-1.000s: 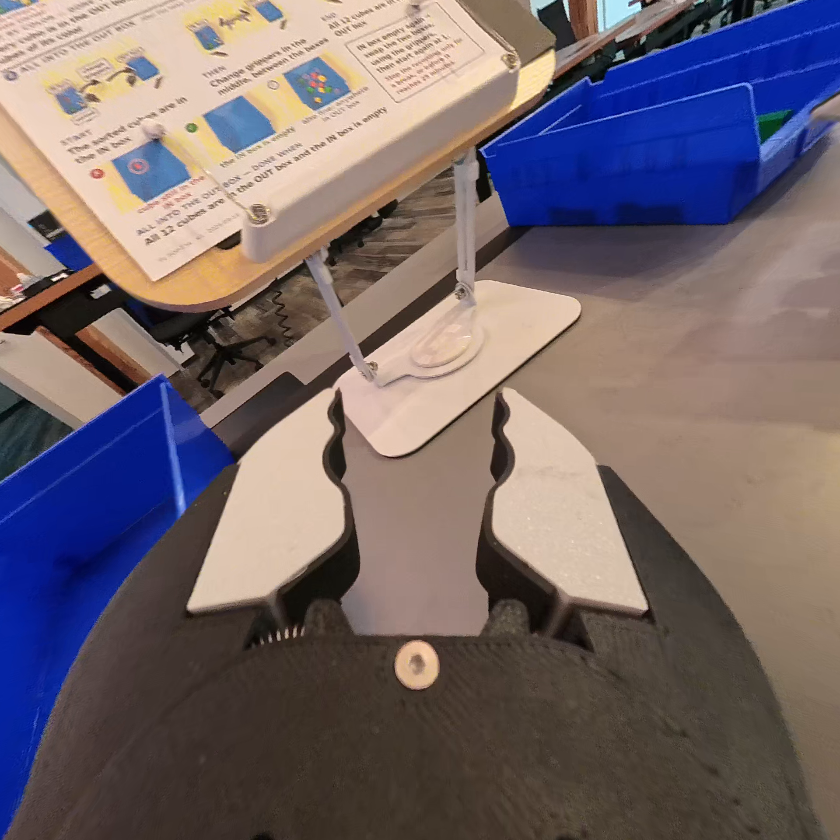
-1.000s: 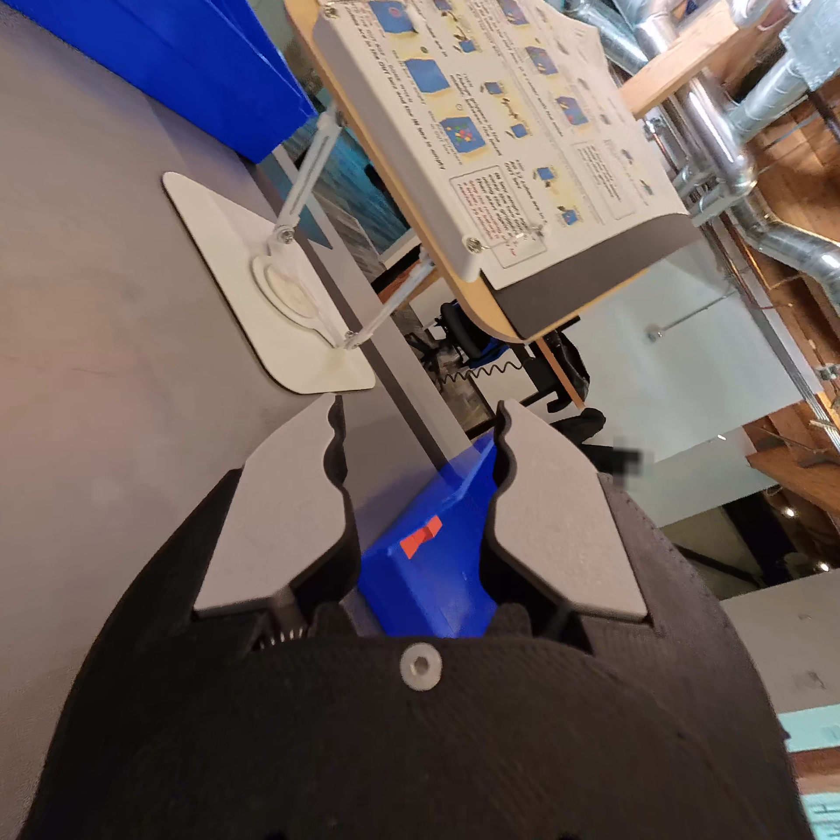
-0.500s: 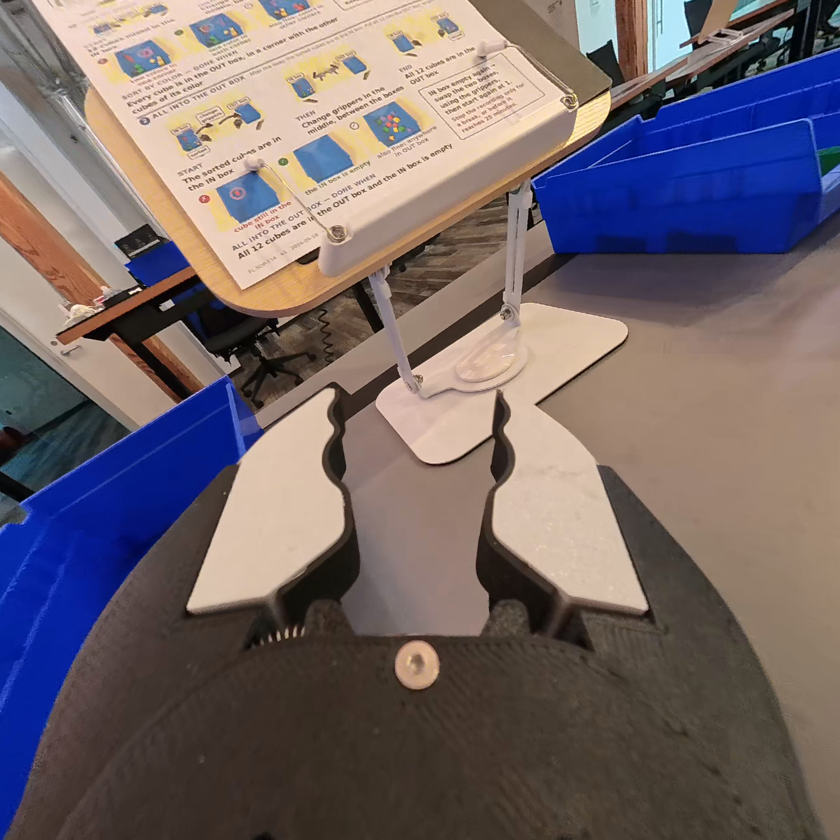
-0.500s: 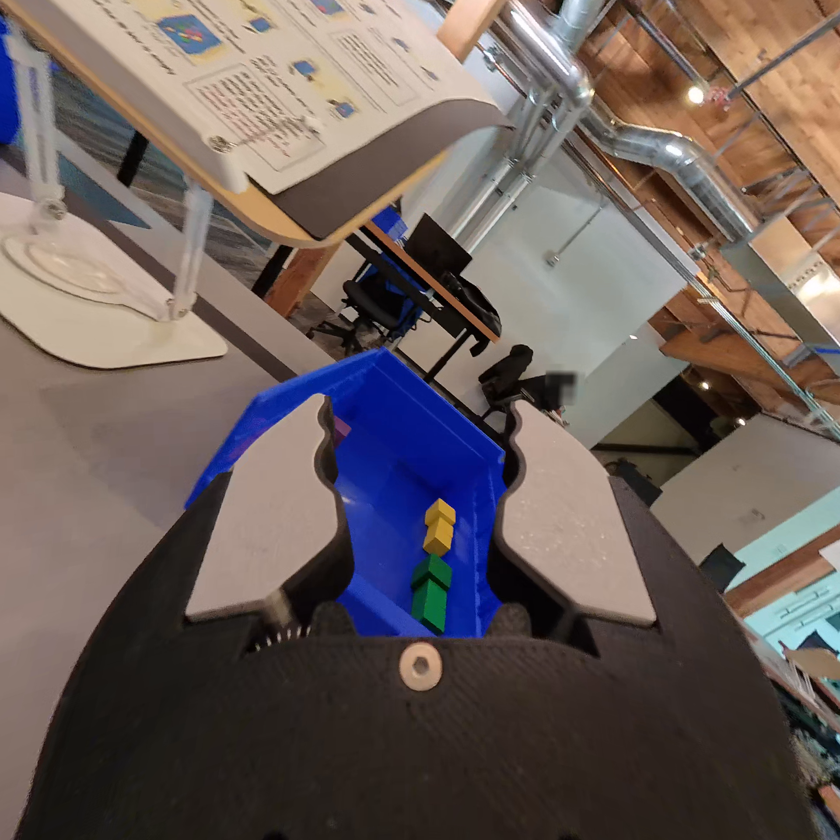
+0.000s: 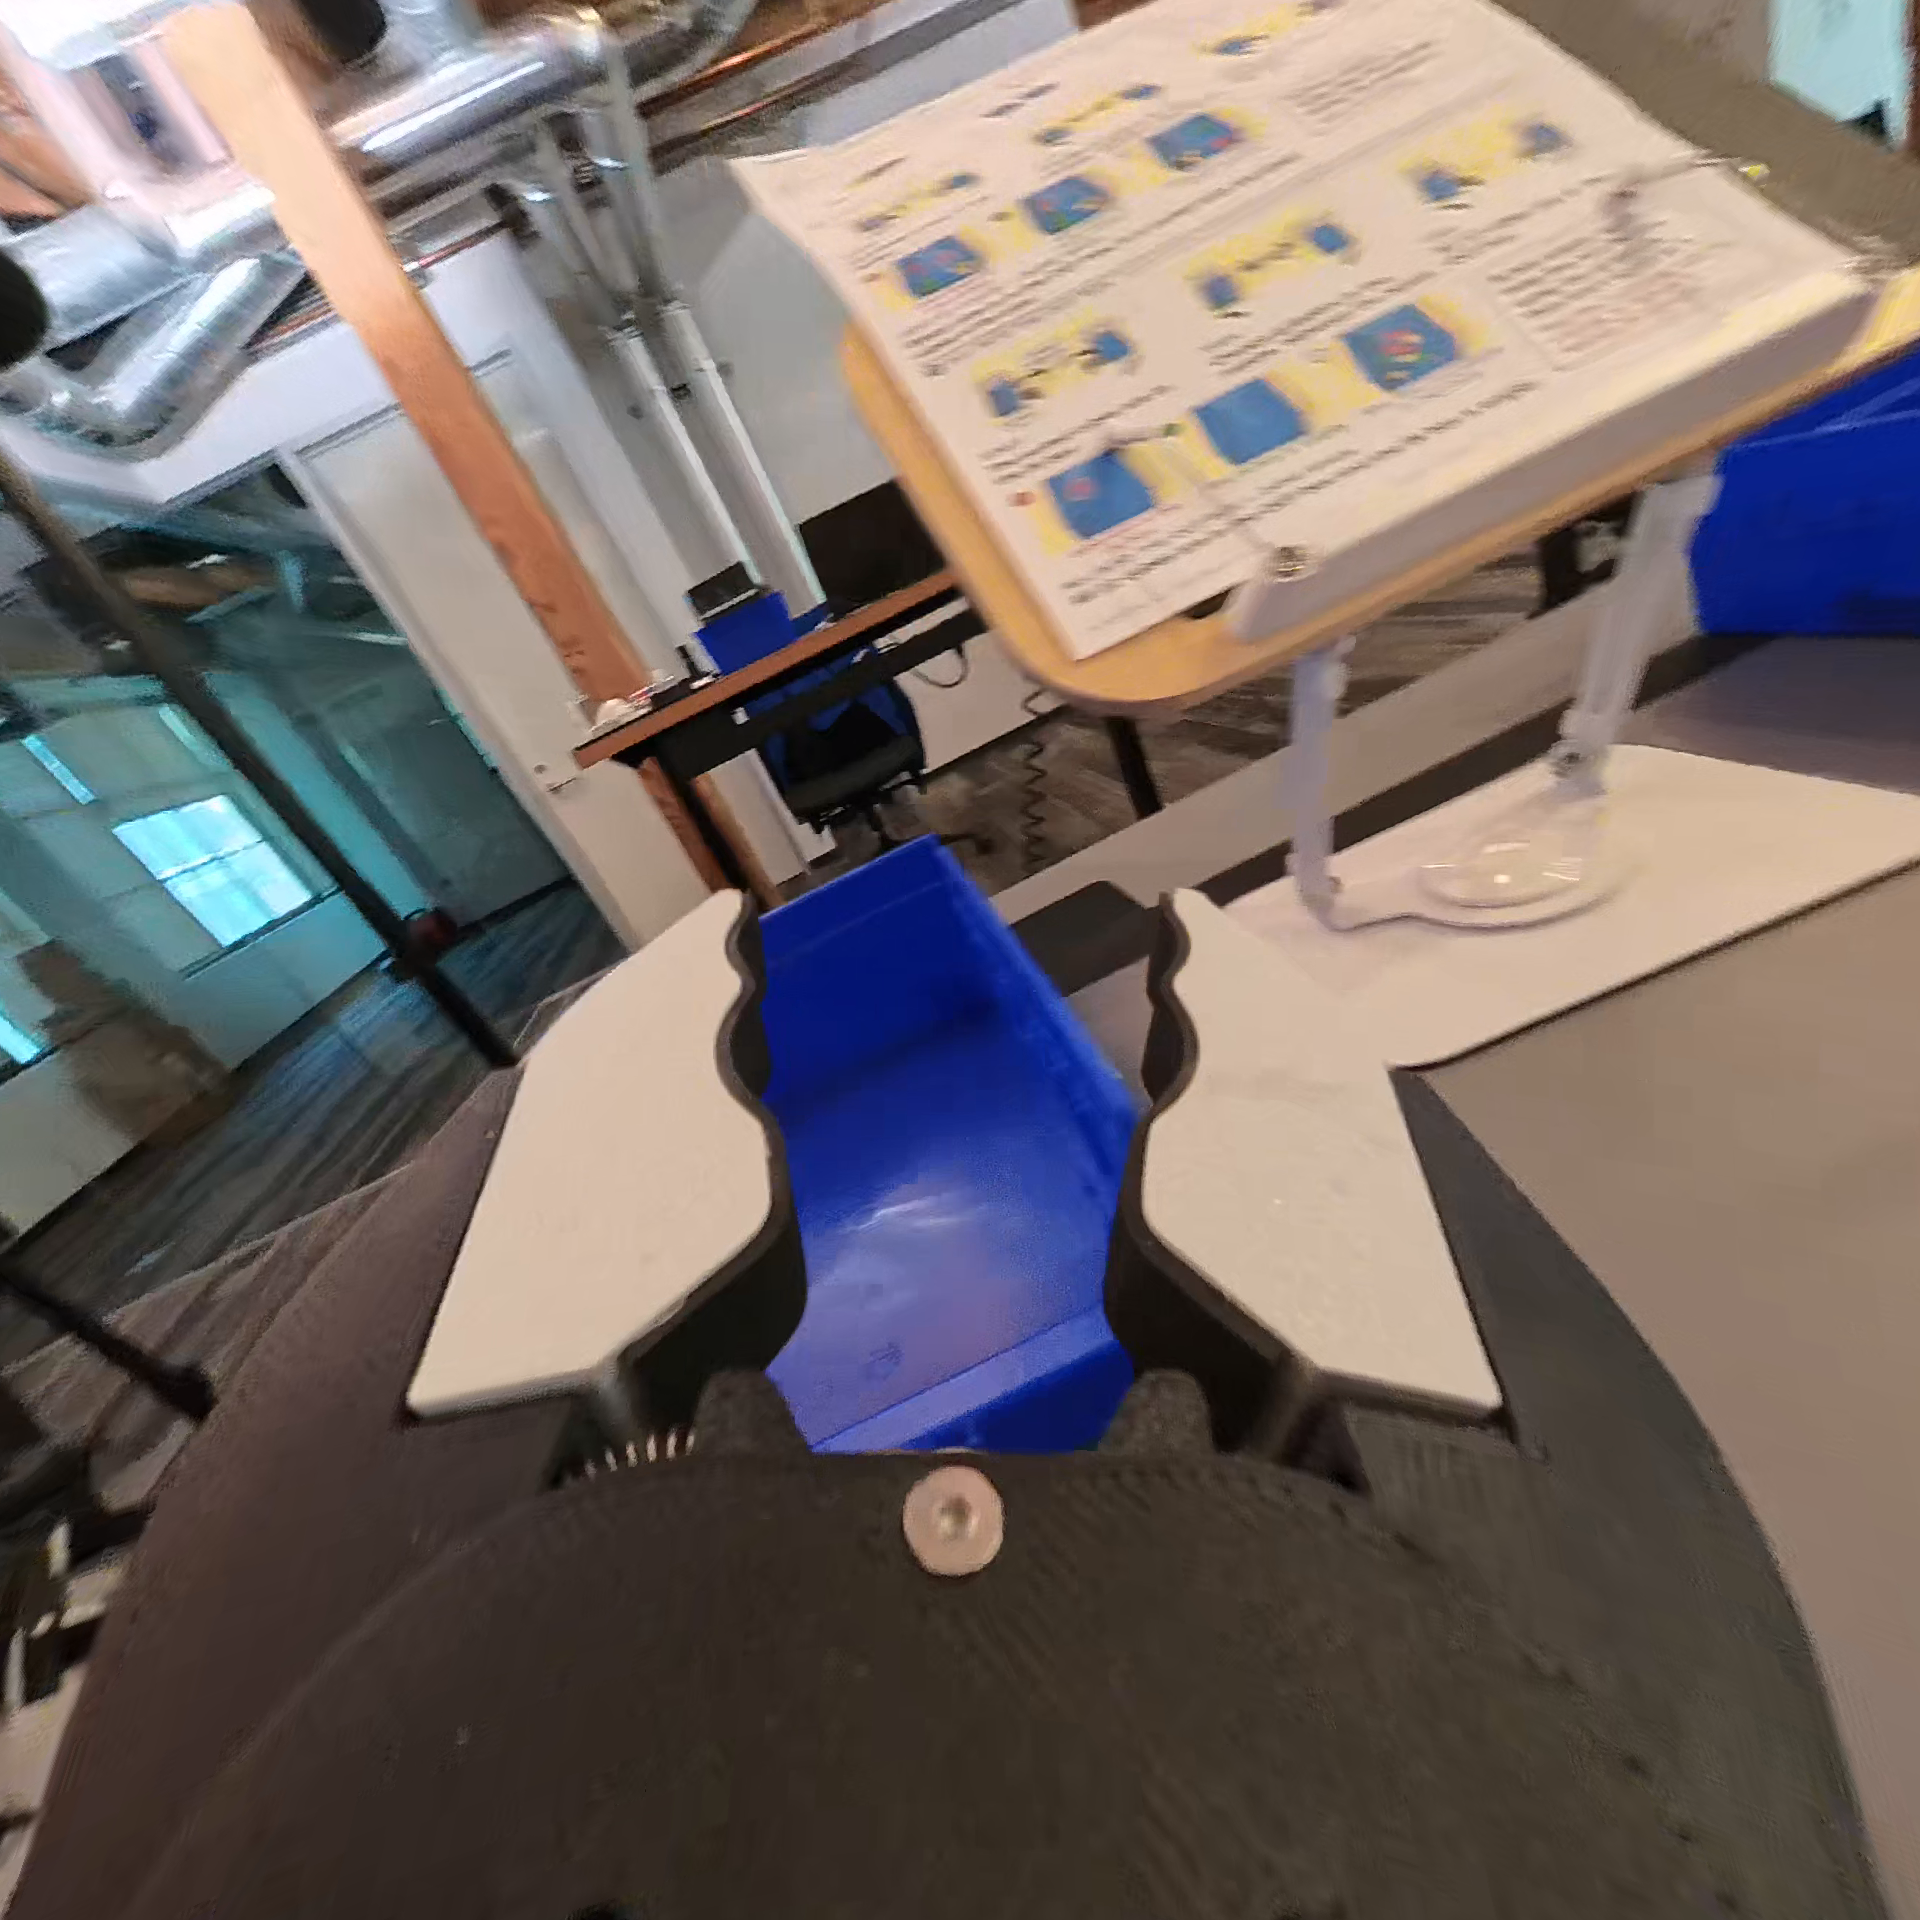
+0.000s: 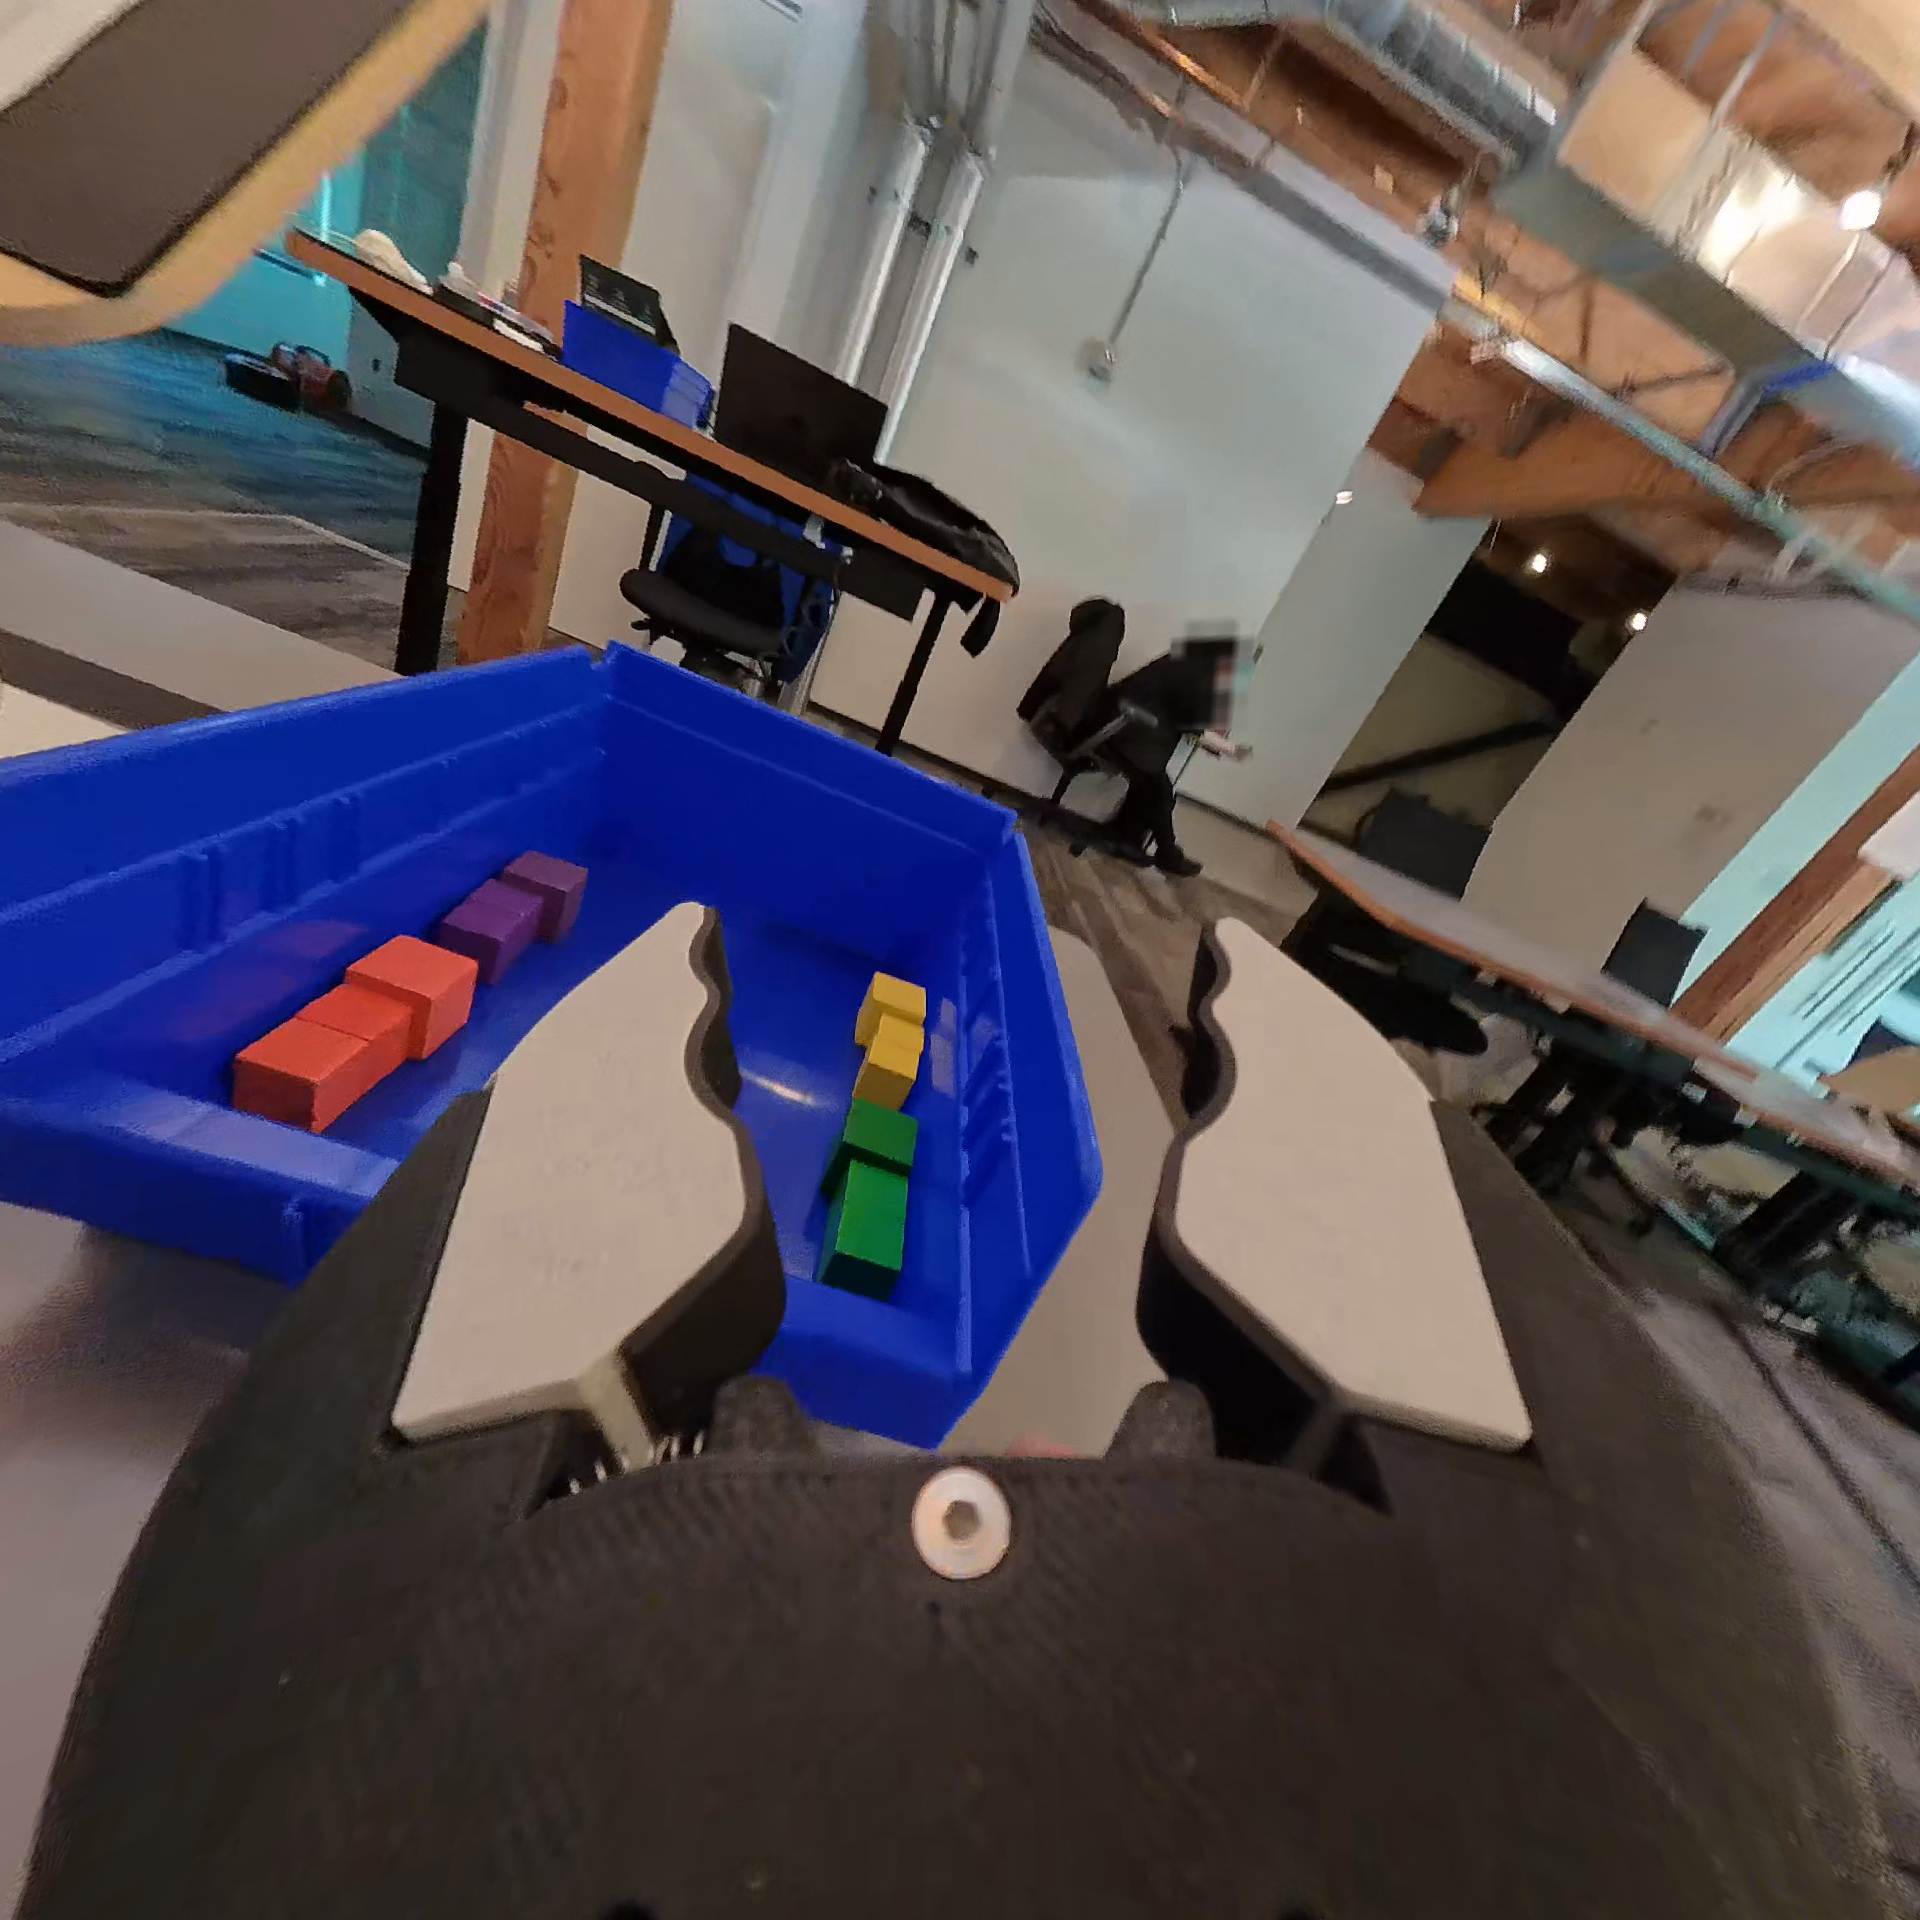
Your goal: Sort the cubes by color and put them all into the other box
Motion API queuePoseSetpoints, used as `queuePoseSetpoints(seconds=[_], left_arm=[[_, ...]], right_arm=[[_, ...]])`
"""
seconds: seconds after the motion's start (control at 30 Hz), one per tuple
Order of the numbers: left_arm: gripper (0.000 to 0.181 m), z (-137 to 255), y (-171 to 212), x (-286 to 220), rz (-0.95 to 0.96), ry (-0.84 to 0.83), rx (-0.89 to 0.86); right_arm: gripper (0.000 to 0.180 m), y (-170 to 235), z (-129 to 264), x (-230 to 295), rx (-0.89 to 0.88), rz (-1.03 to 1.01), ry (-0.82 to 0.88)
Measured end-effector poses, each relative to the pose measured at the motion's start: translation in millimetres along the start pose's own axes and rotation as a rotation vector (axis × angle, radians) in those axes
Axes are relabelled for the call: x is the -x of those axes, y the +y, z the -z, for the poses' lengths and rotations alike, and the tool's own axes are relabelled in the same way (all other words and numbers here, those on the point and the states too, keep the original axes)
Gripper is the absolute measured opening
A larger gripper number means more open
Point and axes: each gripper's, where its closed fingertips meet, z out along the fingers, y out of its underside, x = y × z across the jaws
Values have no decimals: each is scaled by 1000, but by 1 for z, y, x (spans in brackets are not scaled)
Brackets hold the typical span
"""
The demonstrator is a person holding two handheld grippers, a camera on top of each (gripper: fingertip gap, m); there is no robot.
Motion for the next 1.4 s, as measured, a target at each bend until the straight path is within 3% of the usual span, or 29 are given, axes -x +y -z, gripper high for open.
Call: queuePoseSetpoints(seconds=[0.17,0.33,0.63,0.77,1.07,1.2,1.4], left_arm=[[80,12,24,70,86,-155,55],[94,13,66,109,260,-215,156],[101,13,120,142,480,-263,244],[105,1,139,138,614,-181,254],[99,-17,150,121,537,-114,341],[77,-18,153,127,587,-117,335],[66,-18,162,134,623,-162,370]], right_arm=[[92,27,-9,-16,95,-96,11],[96,54,-18,-25,175,-202,10],[80,74,-27,-37,225,-267,-37],[78,78,-32,-35,241,-327,-89],[70,72,-35,-19,237,-340,-158],[66,74,-35,-18,259,-367,-146],[56,77,-36,-18,300,-412,-122]])
